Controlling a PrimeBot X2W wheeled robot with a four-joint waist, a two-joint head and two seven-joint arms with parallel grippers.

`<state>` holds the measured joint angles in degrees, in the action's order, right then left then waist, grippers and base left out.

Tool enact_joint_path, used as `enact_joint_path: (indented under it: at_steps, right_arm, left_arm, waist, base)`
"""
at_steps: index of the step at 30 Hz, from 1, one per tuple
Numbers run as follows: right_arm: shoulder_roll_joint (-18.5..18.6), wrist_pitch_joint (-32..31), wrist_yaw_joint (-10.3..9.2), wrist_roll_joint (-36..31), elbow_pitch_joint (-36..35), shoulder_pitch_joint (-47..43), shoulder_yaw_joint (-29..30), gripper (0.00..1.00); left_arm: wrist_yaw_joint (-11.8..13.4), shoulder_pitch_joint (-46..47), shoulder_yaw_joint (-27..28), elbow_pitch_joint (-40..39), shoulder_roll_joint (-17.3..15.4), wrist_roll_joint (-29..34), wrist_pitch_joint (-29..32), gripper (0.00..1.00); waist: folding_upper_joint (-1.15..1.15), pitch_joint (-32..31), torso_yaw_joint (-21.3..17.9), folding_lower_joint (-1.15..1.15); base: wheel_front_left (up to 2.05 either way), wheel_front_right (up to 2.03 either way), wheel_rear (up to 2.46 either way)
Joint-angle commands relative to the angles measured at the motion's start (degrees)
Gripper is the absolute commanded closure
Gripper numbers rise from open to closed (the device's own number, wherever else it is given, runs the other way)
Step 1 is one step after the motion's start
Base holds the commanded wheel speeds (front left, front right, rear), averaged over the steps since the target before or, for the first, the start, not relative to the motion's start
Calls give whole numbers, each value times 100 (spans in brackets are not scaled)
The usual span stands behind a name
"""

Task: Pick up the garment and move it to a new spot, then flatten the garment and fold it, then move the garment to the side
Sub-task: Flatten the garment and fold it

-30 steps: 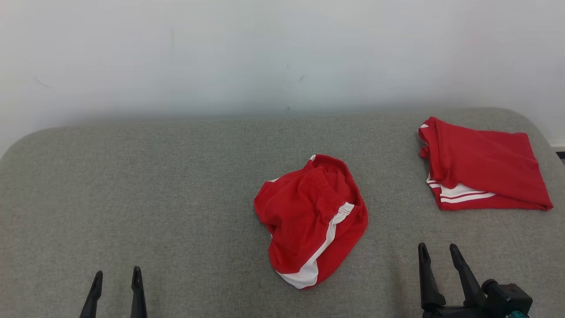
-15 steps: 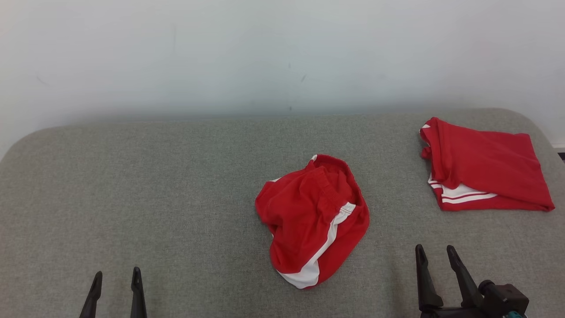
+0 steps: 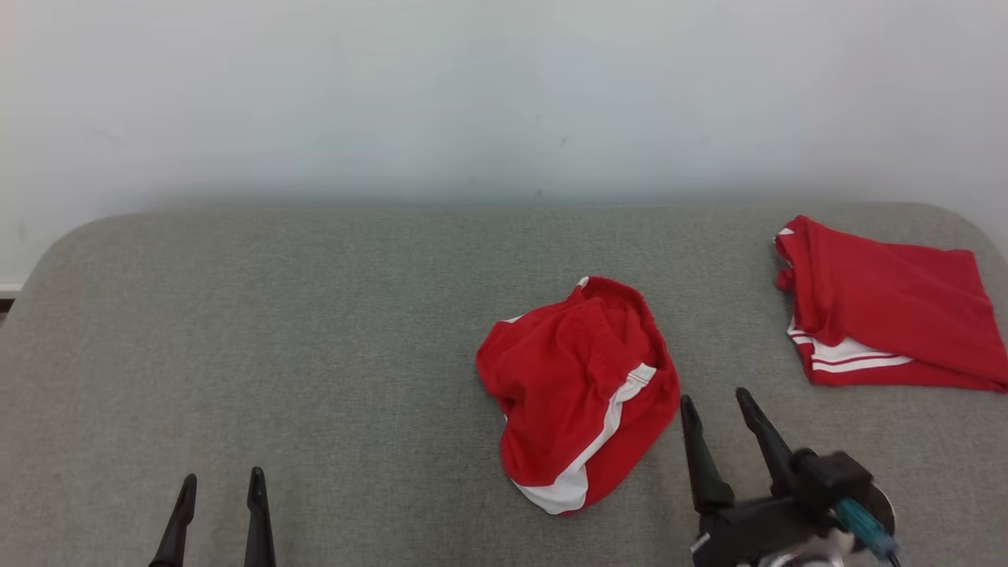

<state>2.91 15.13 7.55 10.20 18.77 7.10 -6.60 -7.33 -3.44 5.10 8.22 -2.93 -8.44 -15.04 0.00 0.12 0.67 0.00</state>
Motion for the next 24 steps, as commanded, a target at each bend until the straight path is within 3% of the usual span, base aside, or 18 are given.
enact_joint_path:
  at_steps: [1, 19, 21, 22, 24]
  right_arm:
    - [23, 3, -15, -44, 72, 119, -33, 0]
    - [550, -90, -15, -151, 3691, 2398, -894, 0]
    - [532, -76, -15, -70, 3938, 2553, -1002, 85]
    - [535, -57, -15, -37, 4024, 2608, -1053, 100]
    - [549, -28, -15, 55, 4126, 2671, -1134, 100]
  left_arm:
    - [-9, 29, -28, 6, 7, -10, -15, 0]
    - [-8, 476, -513, 215, 4, -256, -15, 0]
    - [-12, 501, -516, 236, 4, -277, -15, 0]
    - [-12, 486, -507, 240, 4, -295, -15, 0]
    - [-14, 439, -475, 248, 4, -300, -15, 0]
  waist:
    - [0, 15, 89, 0]
    - [0, 332, 940, 0]
    - [0, 324, 961, 0]
    - [0, 316, 961, 0]
    - [0, 287, 925, 0]
  base:
    - [0, 0, 0]
    - [0, 0, 0]
    - [0, 0, 0]
    - [0, 0, 0]
    - [0, 0, 0]
